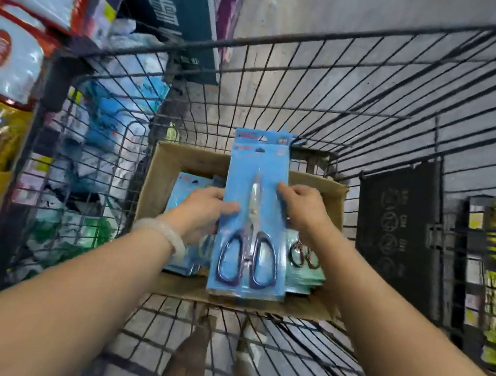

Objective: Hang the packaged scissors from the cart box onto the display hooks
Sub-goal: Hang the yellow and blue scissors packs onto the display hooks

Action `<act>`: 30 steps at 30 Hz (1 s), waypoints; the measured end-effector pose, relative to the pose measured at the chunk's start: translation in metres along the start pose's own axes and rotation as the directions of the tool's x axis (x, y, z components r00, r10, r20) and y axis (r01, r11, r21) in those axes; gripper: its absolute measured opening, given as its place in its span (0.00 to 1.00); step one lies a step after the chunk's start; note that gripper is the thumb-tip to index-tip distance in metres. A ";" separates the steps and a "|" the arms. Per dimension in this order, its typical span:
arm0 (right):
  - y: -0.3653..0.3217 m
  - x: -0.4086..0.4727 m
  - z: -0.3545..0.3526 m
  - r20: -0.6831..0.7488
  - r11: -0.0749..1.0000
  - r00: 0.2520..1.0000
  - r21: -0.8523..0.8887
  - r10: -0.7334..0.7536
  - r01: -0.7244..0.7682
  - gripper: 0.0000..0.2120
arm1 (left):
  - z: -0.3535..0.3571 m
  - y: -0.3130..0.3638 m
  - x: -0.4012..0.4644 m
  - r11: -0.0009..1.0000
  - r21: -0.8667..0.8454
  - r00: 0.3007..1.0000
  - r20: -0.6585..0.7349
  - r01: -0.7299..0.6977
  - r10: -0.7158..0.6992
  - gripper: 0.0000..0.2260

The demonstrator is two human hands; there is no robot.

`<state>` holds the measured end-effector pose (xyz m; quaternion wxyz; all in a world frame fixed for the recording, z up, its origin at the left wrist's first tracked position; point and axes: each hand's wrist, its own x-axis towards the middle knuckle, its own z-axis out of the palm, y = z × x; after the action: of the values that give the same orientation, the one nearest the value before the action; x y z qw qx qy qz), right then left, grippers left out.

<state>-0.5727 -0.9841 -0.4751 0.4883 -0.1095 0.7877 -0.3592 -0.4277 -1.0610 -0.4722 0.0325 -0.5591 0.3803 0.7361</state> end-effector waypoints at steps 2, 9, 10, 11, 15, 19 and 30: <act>-0.016 -0.013 -0.001 0.025 0.996 0.999 0.084 0.027 -0.029 0.11 | -0.001 0.007 -0.017 0.999 -0.044 1.000 0.023 -0.015 0.016 0.11; -0.036 -0.063 -0.003 0.295 0.978 0.955 0.190 0.027 -0.087 0.09 | -0.011 0.024 -0.052 0.969 -0.153 0.965 -0.205 -0.196 0.163 0.08; -0.036 -0.069 -0.002 0.336 0.981 0.941 0.165 0.041 -0.101 0.09 | -0.013 0.027 -0.054 0.963 -0.173 0.959 -0.230 -0.208 0.166 0.09; -0.035 -0.074 -0.002 0.370 0.982 0.927 0.149 0.055 -0.118 0.09 | -0.016 0.030 -0.055 0.958 -0.187 0.952 -0.255 -0.220 0.169 0.09; -0.038 -0.090 -0.003 0.477 0.972 0.878 0.178 0.051 -0.154 0.05 | -0.025 0.044 -0.060 0.939 -0.215 0.926 -0.326 -0.268 0.190 0.07; -0.031 -0.103 0.001 0.556 0.941 0.830 0.265 0.029 -0.210 0.10 | -0.032 0.053 -0.063 0.919 -0.287 0.920 -0.358 -0.272 0.160 0.09; -0.016 -0.112 0.014 0.469 0.889 0.880 0.431 -0.073 -0.156 0.13 | -0.041 0.065 -0.066 0.946 -0.262 0.926 -0.368 -0.193 0.087 0.08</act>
<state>-0.5076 -0.9437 -0.3910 0.6851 -0.0584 0.5400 -0.4853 -0.4008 -1.1060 -0.3855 -0.1722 -0.6512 0.3059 0.6728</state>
